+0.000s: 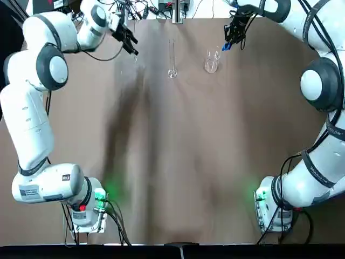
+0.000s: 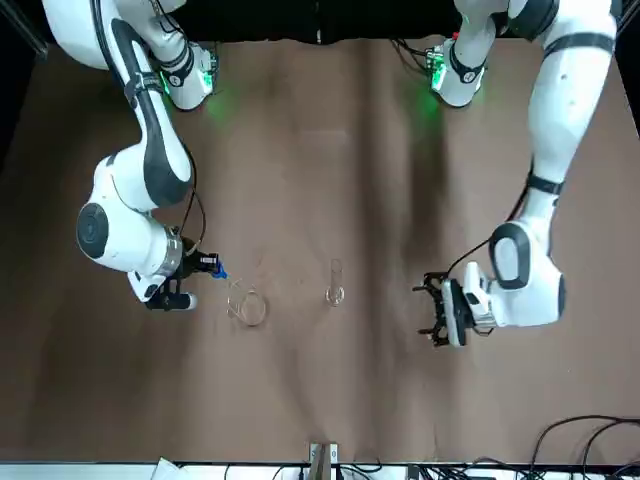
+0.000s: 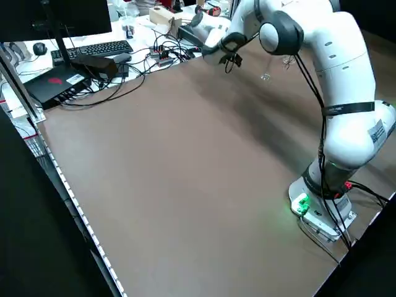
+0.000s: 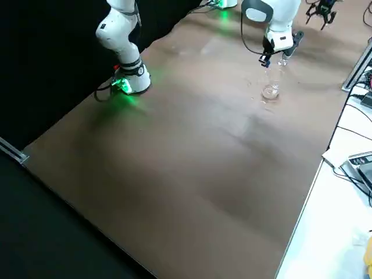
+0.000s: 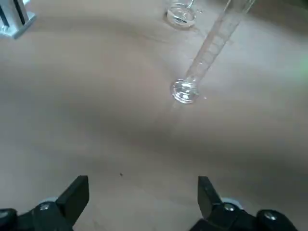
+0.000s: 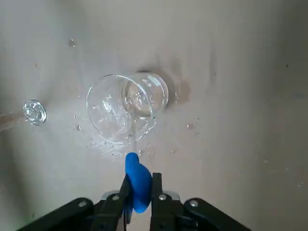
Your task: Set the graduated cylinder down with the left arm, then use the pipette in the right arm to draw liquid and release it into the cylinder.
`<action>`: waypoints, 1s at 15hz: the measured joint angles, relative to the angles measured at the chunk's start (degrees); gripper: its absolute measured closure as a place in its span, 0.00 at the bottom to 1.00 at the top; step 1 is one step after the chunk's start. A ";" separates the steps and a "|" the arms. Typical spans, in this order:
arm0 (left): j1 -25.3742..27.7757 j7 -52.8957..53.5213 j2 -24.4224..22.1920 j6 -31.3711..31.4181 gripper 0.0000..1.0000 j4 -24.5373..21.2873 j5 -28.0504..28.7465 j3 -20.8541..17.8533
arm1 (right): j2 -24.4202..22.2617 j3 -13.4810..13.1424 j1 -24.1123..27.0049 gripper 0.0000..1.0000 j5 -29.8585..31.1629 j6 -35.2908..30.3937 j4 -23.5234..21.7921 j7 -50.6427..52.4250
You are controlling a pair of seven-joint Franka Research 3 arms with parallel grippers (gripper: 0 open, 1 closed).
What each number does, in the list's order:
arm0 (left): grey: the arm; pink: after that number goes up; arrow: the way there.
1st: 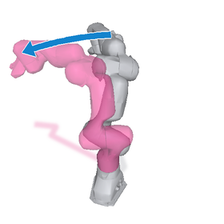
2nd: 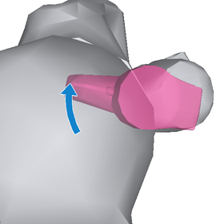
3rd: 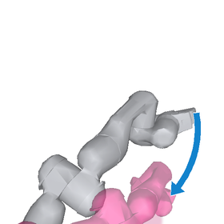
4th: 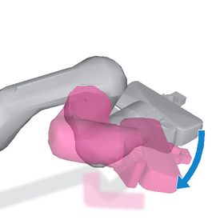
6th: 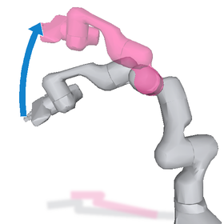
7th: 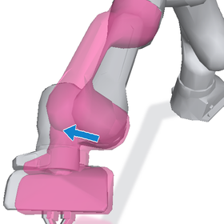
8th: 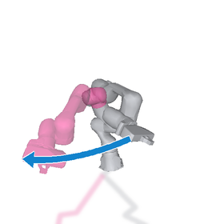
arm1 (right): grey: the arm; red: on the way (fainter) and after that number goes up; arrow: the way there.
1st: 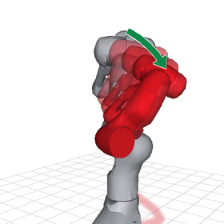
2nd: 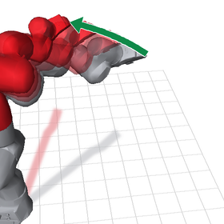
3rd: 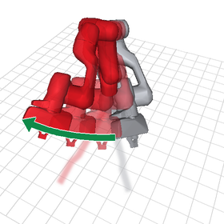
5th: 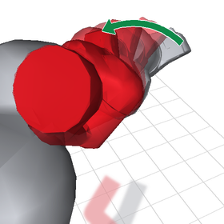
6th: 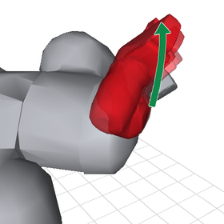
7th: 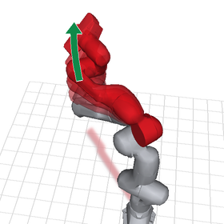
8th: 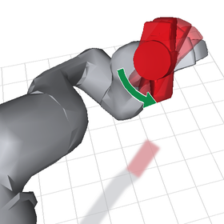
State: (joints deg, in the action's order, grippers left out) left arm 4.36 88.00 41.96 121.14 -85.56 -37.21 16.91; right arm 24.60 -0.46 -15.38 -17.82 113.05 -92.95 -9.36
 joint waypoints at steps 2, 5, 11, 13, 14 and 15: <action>1.22 -10.01 -4.20 -5.74 0.00 0.00 4.48 -0.03 | 0.01 0.02 0.00 0.82 -0.63 -0.02 0.01 -0.02; 2.50 -22.89 -11.15 -13.19 0.00 0.00 13.06 -0.03 | 0.02 0.00 0.01 0.83 -2.38 -0.02 0.50 -0.03; 3.01 -56.91 -25.29 -28.94 0.00 -0.07 25.65 -0.06 | 0.01 -0.09 1.23 0.82 -3.86 -4.06 3.47 -0.12; 3.40 -64.91 -29.73 -32.01 0.00 -0.17 28.80 -0.16 | 0.01 -0.14 1.52 0.82 -3.86 -5.67 4.46 -0.14; 3.63 -69.59 -31.97 -33.57 0.00 -0.26 31.14 -0.18 | 0.01 -0.15 1.79 0.82 -3.87 -6.30 4.92 -0.15; 3.81 -73.93 -34.06 -35.38 0.00 -0.36 32.50 -0.17 | 0.01 -0.15 2.16 0.82 -3.91 -6.81 5.26 -0.15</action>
State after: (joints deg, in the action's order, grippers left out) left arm 8.17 14.07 7.90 85.76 -85.92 -4.71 16.73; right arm 24.61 -0.60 -13.22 -21.73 106.24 -87.69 -9.51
